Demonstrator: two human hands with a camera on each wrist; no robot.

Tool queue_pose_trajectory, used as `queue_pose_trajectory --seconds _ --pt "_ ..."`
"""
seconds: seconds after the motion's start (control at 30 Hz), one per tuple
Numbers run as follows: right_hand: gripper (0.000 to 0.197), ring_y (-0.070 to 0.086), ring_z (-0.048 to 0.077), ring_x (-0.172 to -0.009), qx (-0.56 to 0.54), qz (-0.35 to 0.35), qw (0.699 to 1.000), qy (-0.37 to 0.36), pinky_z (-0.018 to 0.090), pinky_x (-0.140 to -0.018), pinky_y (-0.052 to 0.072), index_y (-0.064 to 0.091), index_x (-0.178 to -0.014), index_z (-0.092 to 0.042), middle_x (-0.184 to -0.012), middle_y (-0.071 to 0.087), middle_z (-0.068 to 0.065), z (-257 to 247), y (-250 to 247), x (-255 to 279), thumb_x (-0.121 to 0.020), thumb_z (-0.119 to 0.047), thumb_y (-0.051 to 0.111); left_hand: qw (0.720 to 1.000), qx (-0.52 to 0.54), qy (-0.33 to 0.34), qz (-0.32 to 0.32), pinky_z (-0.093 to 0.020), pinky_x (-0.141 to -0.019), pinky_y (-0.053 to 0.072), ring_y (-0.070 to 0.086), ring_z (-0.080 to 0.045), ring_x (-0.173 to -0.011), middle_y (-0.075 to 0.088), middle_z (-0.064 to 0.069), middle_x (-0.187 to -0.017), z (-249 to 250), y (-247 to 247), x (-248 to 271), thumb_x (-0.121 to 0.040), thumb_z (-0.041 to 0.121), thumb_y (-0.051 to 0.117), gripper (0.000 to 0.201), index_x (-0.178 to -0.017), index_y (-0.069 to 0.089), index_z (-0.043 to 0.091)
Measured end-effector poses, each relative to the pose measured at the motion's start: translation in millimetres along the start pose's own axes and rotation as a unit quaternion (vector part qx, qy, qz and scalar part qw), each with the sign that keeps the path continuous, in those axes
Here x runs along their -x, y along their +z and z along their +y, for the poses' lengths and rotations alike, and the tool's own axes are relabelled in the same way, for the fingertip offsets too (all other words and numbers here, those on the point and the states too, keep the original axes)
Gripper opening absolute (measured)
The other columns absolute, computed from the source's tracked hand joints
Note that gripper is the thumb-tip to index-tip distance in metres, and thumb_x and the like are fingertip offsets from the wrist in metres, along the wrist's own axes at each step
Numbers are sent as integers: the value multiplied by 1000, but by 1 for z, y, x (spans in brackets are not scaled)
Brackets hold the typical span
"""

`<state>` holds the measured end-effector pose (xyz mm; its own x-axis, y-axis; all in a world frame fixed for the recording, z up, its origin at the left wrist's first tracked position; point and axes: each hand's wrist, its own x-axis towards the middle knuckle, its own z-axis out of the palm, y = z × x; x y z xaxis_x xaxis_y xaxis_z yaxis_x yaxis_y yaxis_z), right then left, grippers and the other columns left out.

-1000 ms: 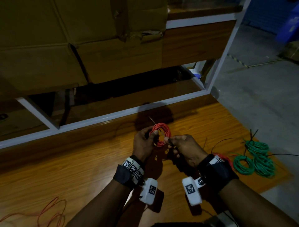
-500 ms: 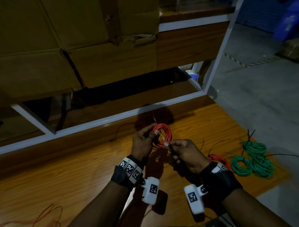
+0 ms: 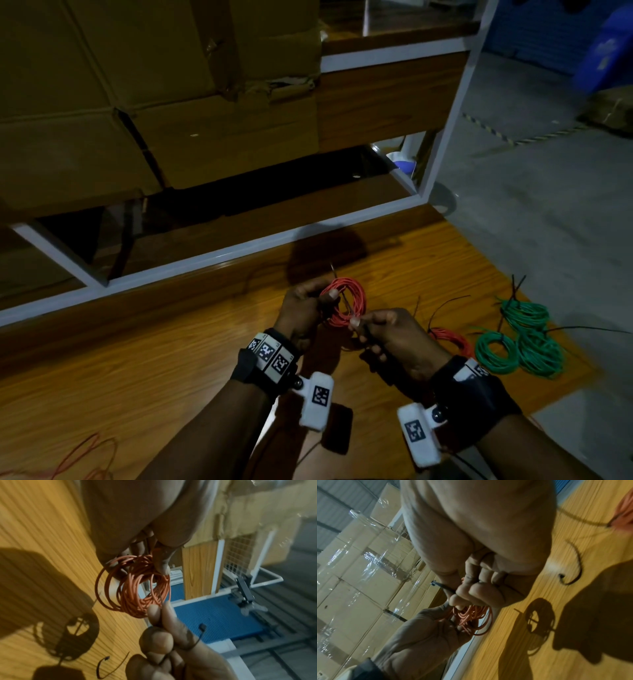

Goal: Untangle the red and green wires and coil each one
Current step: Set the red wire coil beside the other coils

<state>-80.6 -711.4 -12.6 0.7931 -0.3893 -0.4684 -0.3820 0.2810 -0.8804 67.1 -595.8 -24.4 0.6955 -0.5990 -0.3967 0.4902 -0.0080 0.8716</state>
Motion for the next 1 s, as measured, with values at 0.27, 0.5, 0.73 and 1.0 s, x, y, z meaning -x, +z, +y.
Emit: queue_pose_trajectory --seconds 0.27,0.5,0.73,1.0 --pt "28 50 14 -53 -44 41 997 -44 25 -47 39 74 -105 -5 -73 66 8 0 -30 15 -100 -31 63 998 -22 50 11 -36 -68 57 68 -25 -83 77 -11 -97 -11 31 1 -89 -2 72 23 -109 75 8" --pt "16 59 18 -61 -29 141 980 -138 34 -55 45 78 -99 -16 -83 74 9 7 -52 60 -95 -30 70 996 -44 81 -7 -39 -73 57 70 -25 -88 77 -14 -107 -16 56 5 -90 6 75 30 -120 73 5" --pt "12 73 14 -75 102 248 925 -271 33 -64 59 78 -101 -24 -80 76 -3 14 -55 105 -89 -26 77 992 -72 82 -56 -32 -71 58 73 -22 -88 76 -15 -110 -23 90 11 -90 10 76 32 -122 72 6" --pt "17 72 2 -87 137 375 871 -286 17 -72 57 78 -90 -25 -89 76 -14 32 -36 112 -77 -20 88 990 -91 64 -82 -45 -97 58 68 -19 -114 74 -4 -122 -24 103 21 -89 10 77 31 -120 73 15"
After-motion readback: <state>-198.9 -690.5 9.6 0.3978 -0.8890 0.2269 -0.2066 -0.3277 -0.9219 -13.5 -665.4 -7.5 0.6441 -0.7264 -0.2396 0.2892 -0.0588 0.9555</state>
